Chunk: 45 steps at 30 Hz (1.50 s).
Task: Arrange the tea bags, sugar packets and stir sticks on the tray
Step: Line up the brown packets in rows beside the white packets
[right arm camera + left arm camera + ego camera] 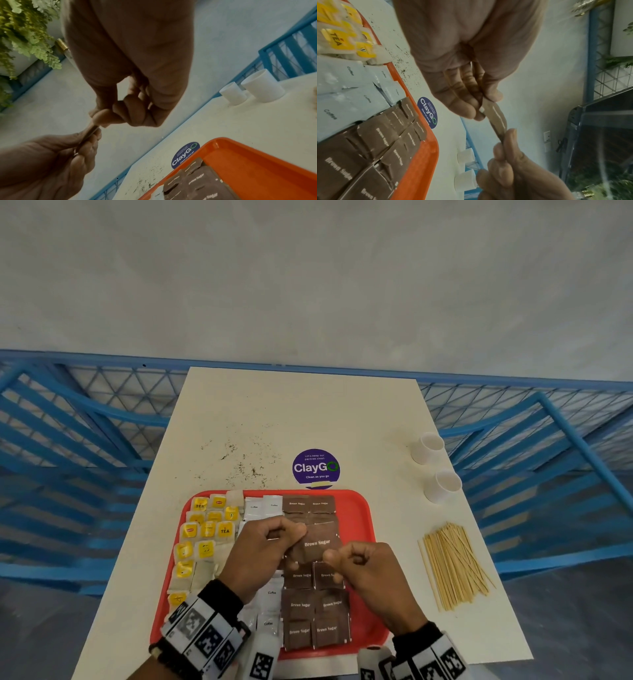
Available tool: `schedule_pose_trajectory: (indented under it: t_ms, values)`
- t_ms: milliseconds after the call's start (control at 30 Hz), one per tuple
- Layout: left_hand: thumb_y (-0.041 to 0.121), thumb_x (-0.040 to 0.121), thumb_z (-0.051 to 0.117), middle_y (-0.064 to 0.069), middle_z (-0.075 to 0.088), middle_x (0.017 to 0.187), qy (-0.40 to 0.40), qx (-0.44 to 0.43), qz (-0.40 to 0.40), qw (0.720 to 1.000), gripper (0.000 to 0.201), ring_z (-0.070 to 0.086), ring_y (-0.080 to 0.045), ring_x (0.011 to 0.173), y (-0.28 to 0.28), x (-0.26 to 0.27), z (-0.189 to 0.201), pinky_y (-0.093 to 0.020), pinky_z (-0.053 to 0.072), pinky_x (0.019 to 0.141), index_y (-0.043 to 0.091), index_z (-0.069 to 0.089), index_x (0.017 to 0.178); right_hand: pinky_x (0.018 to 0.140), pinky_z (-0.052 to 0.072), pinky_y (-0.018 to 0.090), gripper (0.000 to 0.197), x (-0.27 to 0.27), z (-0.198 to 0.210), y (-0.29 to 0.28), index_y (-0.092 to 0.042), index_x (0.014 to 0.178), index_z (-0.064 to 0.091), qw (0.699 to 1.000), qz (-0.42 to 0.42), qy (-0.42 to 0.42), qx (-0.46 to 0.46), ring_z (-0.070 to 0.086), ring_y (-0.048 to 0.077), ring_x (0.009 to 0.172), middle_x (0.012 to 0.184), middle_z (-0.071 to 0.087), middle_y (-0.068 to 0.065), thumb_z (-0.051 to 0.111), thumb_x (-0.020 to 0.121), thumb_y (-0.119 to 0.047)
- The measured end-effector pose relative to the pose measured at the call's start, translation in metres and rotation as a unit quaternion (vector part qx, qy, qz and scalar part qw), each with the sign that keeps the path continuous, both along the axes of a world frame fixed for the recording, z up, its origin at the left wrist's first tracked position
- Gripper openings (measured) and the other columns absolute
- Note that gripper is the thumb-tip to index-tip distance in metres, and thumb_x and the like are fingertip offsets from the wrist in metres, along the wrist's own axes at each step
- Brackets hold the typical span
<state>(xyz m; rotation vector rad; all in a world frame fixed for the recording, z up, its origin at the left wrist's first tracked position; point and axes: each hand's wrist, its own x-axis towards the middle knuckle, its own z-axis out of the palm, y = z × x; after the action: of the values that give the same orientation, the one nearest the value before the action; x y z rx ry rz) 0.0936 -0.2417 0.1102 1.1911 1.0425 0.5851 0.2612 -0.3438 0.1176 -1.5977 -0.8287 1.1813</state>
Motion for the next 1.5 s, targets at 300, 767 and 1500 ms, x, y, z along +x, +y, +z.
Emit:
schedule_pose_trajectory:
  t_ms: [300, 767, 1500]
  values:
    - [0.011, 0.087, 0.073, -0.017, 0.07, 0.074, -0.02, -0.038, -0.111, 0.993, 0.018, 0.069, -0.025, 0.067, -0.007, 0.002, 0.0, -0.032, 0.059, 0.059, -0.003, 0.063, 0.095, 0.061, 0.048, 0.018, 0.016, -0.004, -0.004, 0.001, -0.009, 0.074, 0.075, 0.997, -0.047, -0.027, 0.054, 0.063, 0.005, 0.06, 0.067, 0.073, 0.0, 0.073, 0.088, -0.018]
    - [0.024, 0.075, 0.083, -0.002, 0.069, 0.065, 0.247, 0.117, -0.224, 0.935, 0.017, 0.06, -0.003, 0.057, -0.019, -0.028, -0.071, -0.035, 0.055, 0.067, 0.022, 0.066, 0.077, 0.053, 0.046, 0.014, 0.012, 0.015, -0.078, -0.032, -0.004, 0.073, 0.073, 0.983, -0.05, -0.026, -0.172, 0.063, 0.005, 0.056, 0.06, 0.071, -0.007, 0.073, 0.085, -0.006]
    - [0.043, 0.087, 0.063, 0.014, 0.052, 0.117, 0.366, 0.301, -0.326, 0.818, 0.023, 0.047, -0.01, 0.106, -0.04, -0.013, -0.104, -0.028, 0.045, 0.082, 0.032, 0.05, 0.102, 0.059, 0.04, 0.021, 0.038, -0.01, -0.115, -0.027, -0.021, 0.073, 0.046, 0.94, -0.048, -0.253, -0.224, 0.056, 0.007, 0.064, 0.065, 0.06, -0.006, 0.082, 0.072, -0.033]
